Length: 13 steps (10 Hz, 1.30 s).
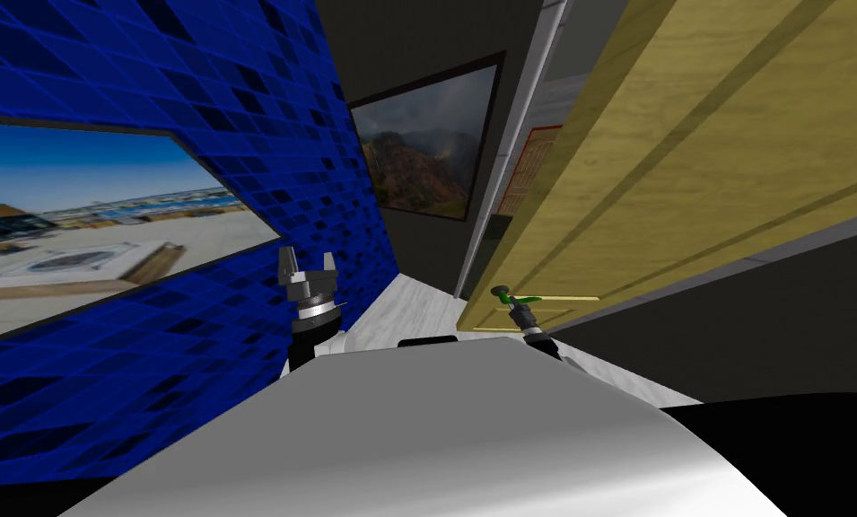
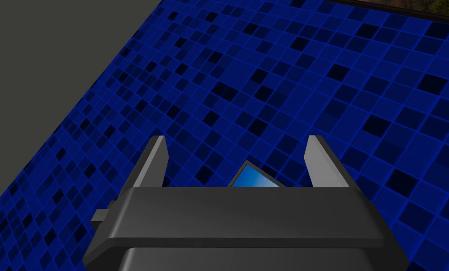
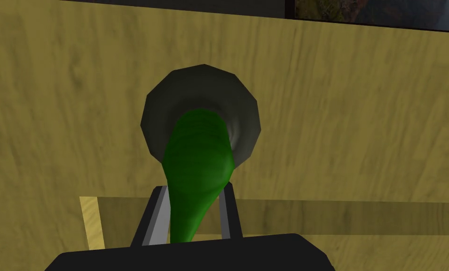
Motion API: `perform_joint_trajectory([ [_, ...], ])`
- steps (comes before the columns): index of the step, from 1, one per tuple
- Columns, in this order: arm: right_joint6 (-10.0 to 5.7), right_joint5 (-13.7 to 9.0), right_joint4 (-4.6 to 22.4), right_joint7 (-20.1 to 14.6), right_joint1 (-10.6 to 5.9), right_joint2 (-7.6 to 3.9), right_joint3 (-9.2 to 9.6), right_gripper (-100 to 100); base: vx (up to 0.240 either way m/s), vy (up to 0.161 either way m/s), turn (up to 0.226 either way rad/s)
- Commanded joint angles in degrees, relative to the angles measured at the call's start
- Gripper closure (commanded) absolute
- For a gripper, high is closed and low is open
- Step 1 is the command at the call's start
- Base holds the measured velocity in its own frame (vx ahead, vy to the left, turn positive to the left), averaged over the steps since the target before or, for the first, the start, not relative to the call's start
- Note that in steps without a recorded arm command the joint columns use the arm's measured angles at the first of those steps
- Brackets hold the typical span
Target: Pull the door open
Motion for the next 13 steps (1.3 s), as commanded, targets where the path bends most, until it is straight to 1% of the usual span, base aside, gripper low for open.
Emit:
perform_joint_trajectory([
  [1,-1.94,0.09,0.22,-0.58,1.4,-0.78,0.15,100,-0.236,-0.072,0.176],
  [2,-2.98,0.15,0.52,-0.92,1.92,-1.17,0.28,100,-0.224,-0.053,0.159],
  [3,-3.48,0.18,0.67,-1.08,2.16,-1.35,0.34,100,-0.186,-0.034,0.104],
  [5,-5.27,0.27,1.19,-1.66,3.05,-2.02,0.57,100,-0.185,-0.05,0.114],
  [6,-4.61,0.37,1.33,-1.53,2.64,-1.61,0.82,100,-0.097,-0.025,0.035],
  [7,-5.76,0.53,2.03,-1.9,2.86,-1.9,1.05,100,-0.147,-0.018,0.148],
  [9,-6.93,0.65,2.71,-2.22,3.03,-2.31,1.15,100,-0.231,-0.087,0.187],
  [10,-7.94,0.75,3.3,-2.49,3.18,-2.66,1.23,100,-0.228,-0.08,0.192],
  [13,-9.88,0.94,4.41,-3.02,3.46,-3.35,1.4,100,-0.22,-0.073,0.158],
])
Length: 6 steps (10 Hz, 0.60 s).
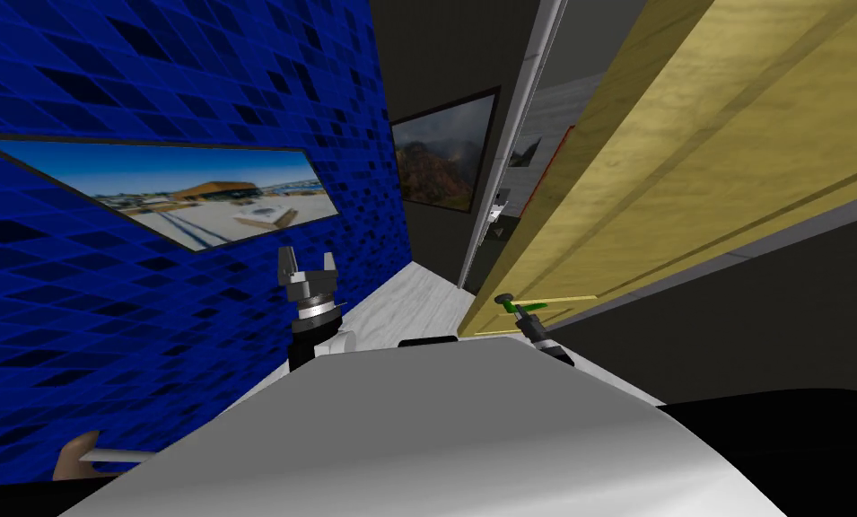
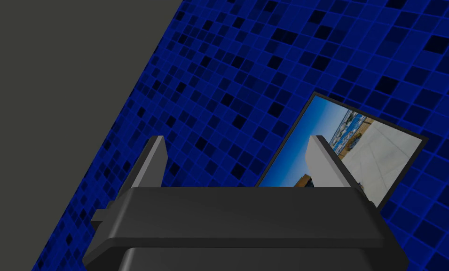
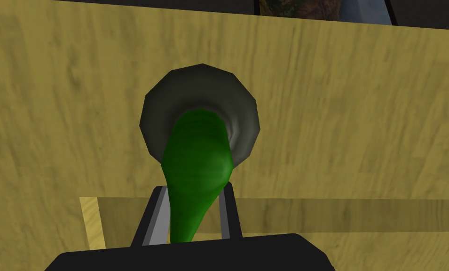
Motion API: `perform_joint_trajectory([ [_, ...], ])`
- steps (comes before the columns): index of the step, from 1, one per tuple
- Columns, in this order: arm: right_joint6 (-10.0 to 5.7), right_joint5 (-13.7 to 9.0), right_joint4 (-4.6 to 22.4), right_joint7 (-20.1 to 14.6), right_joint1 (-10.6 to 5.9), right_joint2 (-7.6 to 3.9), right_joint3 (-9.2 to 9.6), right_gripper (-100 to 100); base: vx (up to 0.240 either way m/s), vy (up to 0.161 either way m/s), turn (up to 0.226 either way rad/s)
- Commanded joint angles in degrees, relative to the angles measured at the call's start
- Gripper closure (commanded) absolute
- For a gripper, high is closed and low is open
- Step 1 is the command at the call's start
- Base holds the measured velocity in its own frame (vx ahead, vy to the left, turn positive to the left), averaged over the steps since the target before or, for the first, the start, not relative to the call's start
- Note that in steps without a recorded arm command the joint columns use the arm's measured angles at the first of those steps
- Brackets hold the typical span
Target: Pull the door open
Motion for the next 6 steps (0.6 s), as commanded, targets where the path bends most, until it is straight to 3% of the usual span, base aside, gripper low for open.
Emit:
perform_joint_trajectory([
  [1,-1.29,-0.07,0.4,-0.26,0.53,-0.66,-0.31,100,-0.228,-0.042,0.168],
  [3,-1.4,0.05,0.82,-0.4,0.24,-0.58,-0.05,100,-0.155,-0.022,0.067],
  [6,-2.71,0.3,2.07,-0.8,0.02,-1.0,0.19,100,-0.172,-0.069,0.173],
])
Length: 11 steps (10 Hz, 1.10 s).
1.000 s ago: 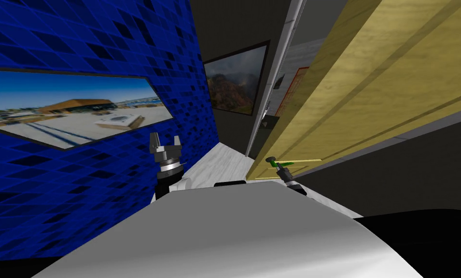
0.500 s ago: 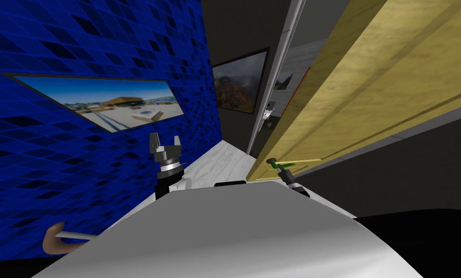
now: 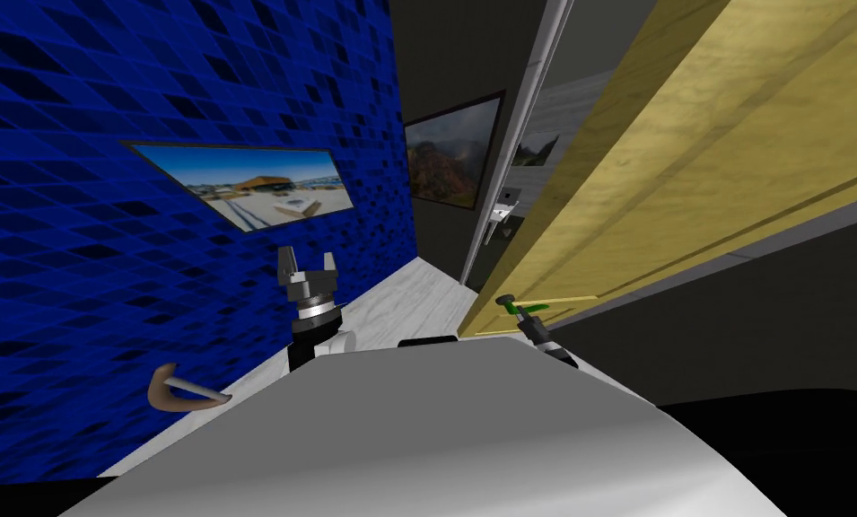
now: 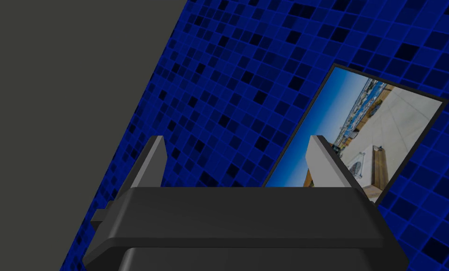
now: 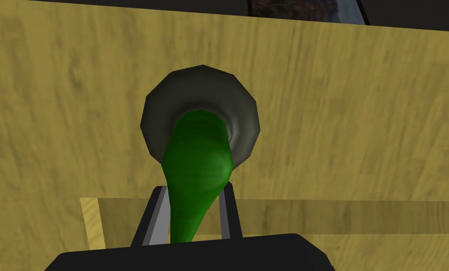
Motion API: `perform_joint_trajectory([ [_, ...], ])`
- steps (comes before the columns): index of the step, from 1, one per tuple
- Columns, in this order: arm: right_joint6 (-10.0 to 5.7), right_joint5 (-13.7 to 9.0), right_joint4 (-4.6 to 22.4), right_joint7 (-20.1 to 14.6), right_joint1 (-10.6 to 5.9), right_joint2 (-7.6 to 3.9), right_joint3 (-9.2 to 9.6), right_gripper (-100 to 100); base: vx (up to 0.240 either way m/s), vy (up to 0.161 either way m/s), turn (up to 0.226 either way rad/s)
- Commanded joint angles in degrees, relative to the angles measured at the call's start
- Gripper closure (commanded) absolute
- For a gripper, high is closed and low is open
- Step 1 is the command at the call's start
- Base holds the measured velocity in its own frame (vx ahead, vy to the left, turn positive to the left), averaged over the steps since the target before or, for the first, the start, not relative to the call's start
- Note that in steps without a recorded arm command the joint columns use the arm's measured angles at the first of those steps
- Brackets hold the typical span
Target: Pull the door open
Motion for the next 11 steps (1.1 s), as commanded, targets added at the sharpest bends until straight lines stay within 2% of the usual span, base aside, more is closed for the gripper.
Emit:
perform_joint_trajectory([
  [1,-0.64,0.06,0.37,-0.12,0.1,-0.36,-0.05,100,-0.236,-0.045,0.143],
  [6,-2.67,0.39,2.24,-0.69,-0.4,-1.09,0.2,100,-0.213,-0.065,0.144],
  [8,-2.66,0.57,2.45,-0.78,-0.58,-0.88,0.55,100,-0.14,-0.053,0.068],
  [11,-3.52,0.89,3.68,-1.13,-1.23,-1.15,0.79,100,-0.193,-0.049,0.155],
])
